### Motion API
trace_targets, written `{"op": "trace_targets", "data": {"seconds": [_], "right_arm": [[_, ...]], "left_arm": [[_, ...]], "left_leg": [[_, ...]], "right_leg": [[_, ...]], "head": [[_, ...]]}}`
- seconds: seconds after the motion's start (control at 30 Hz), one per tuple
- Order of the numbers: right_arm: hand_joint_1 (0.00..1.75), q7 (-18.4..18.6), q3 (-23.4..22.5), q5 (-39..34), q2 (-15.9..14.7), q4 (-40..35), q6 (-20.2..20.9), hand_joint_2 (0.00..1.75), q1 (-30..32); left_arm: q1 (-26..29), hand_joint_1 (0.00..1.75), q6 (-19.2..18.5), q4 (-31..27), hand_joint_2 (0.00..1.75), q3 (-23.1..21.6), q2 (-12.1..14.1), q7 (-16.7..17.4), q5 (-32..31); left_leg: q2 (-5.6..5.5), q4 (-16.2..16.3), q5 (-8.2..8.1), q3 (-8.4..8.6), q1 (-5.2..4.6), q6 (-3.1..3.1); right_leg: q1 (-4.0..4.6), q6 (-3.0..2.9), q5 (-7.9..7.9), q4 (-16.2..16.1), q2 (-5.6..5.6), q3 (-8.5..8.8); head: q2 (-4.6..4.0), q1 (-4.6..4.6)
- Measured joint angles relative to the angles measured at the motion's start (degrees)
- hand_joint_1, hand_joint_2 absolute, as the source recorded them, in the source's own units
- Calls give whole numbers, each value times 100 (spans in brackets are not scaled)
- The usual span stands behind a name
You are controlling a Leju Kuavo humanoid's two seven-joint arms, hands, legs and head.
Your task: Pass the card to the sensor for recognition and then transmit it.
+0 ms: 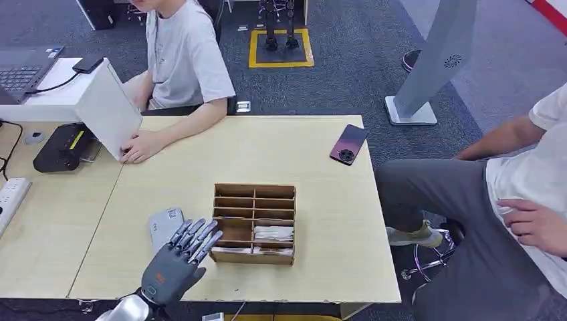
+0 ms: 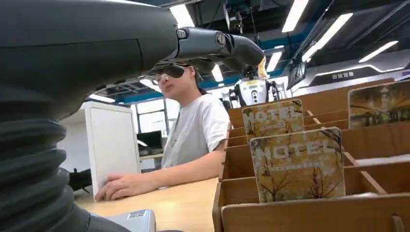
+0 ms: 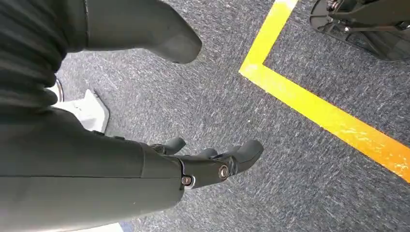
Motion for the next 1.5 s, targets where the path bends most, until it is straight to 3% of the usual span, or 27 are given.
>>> {"op": "trace_targets", "data": {"seconds": [0.3, 0.5, 1.2, 1.5], "right_arm": [[0, 50, 44, -65, 2, 0, 7, 175, -17], [0, 50, 46, -85, 2, 0, 7, 175, -22], [0, 50, 48, -105, 2, 0, 2, 175, -24], [0, 50, 66, -120, 7, 0, 0, 175, -24]], "left_arm": [[-208, 0, 50, 418, 175, -422, -11, 621, -447], [-344, 0, 57, 592, 175, -630, -13, 759, -449], [-417, 0, 48, 886, 175, -789, -247, 763, -453], [-510, 0, 28, 966, 175, -789, -385, 584, -344]], "left_leg": [[-1, 0, 0, -1, 0, 0], [-1, 0, 0, -1, 0, 0], [-1, 0, 0, 0, 0, 0], [-1, 0, 0, -1, -1, 0]], "right_leg": [[0, 0, 0, 0, 0, 0], [0, 0, 0, 0, 0, 0], [0, 0, 0, 0, 0, -1], [0, 0, 0, 0, 0, 0]], "head": [[0, 2], [0, 0], [0, 0], [0, 0]]}}
